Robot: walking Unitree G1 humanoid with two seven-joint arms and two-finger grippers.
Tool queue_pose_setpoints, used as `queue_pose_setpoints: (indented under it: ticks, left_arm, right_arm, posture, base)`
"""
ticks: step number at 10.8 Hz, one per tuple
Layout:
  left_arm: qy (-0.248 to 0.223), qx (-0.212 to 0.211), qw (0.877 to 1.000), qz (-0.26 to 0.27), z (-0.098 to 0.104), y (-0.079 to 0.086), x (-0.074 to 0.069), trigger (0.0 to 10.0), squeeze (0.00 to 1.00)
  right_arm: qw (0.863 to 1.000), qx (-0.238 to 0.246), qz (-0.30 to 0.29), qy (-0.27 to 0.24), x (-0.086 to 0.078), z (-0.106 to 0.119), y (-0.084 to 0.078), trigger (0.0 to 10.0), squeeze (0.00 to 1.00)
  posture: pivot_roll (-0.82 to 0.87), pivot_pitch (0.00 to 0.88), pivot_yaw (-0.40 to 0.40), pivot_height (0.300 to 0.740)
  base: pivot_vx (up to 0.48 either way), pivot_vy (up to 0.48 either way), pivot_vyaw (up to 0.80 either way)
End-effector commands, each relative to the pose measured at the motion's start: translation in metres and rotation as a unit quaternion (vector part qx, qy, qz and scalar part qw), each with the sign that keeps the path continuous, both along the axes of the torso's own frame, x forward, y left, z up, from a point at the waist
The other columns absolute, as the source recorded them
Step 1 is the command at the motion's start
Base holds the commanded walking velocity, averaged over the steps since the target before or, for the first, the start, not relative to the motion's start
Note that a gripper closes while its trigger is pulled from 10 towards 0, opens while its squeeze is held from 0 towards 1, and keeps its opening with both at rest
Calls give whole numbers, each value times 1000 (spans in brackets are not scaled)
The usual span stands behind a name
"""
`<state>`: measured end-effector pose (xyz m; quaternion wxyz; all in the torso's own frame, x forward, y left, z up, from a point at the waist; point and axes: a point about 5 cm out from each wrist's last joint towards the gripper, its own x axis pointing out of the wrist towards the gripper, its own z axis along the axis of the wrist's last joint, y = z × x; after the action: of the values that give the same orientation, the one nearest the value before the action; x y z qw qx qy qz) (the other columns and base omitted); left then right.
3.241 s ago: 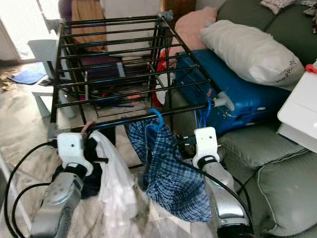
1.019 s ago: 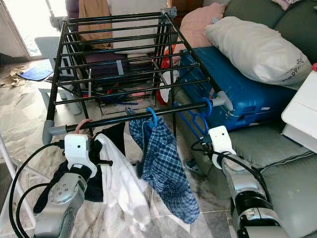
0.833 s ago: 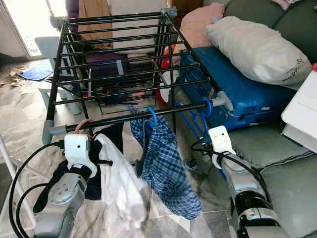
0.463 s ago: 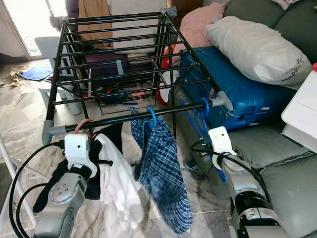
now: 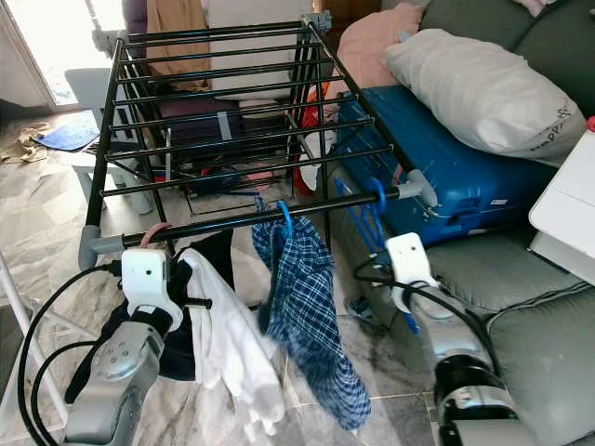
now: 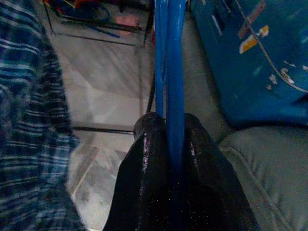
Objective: Hang hanger
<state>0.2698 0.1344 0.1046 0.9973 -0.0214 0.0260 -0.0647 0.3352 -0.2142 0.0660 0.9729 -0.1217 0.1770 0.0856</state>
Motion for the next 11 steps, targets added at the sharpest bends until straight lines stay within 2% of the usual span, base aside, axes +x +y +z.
queue_pose_setpoints:
  ticks: [1, 2, 3, 4, 5, 6, 7, 9, 11]
  left_arm:
    - [-21, 8, 1000, 6, 10, 0, 6, 10000, 0]
    - [-35, 9, 999, 11, 16, -1, 10, 10000, 0]
    - [-41, 15, 999, 23, 21, 1, 12, 10000, 0]
    - [-46, 34, 998, 33, 25, -2, 15, 10000, 0]
    - [-48, 44, 997, 33, 25, -5, 15, 10000, 0]
    - [-43, 46, 997, 42, 22, -7, 15, 10000, 0]
    - [-39, 50, 997, 49, 19, -7, 14, 10000, 0]
    - [-30, 54, 996, 66, 12, 1, 10, 10000, 0]
    - [-27, 56, 996, 71, 11, 5, 9, 10000, 0]
  right_arm:
    - [999, 10, -1, -40, 8, 15, 5, 0, 0]
    - [998, 16, -2, -56, 9, 19, 8, 0, 0]
    - [997, 23, -4, -79, 10, 23, 13, 1608, 0]
    - [992, 38, -15, -116, 11, 31, 17, 3686, 0]
    - [989, 42, -23, -141, 11, 36, 20, 4353, 0]
    - [985, 50, -40, -162, 10, 41, 17, 5961, 0]
    - [982, 56, -62, -167, 5, 40, 12, 10000, 0]
    - [982, 60, -76, -165, -13, 28, 7, 10000, 0]
    - [979, 67, -87, -174, -25, 26, 5, 10000, 0]
  posture:
    - [-87, 0, 19, 740]
    - [-89, 19, 20, 740]
    - [-92, 33, 21, 740]
    - [-91, 30, 14, 740]
    - [-96, 34, 12, 740]
    - [-93, 31, 6, 740]
    - [-89, 23, 1, 740]
    - [-84, 12, -6, 740]
    - [-85, 0, -1, 740]
  base:
    - [0, 0, 0]
    - [0, 0, 0]
    - [0, 0, 0]
    - [0, 0, 0]
    - [0, 0, 0]
    - [0, 0, 0]
    - [0, 0, 0]
    - [0, 0, 0]
    - [0, 0, 0]
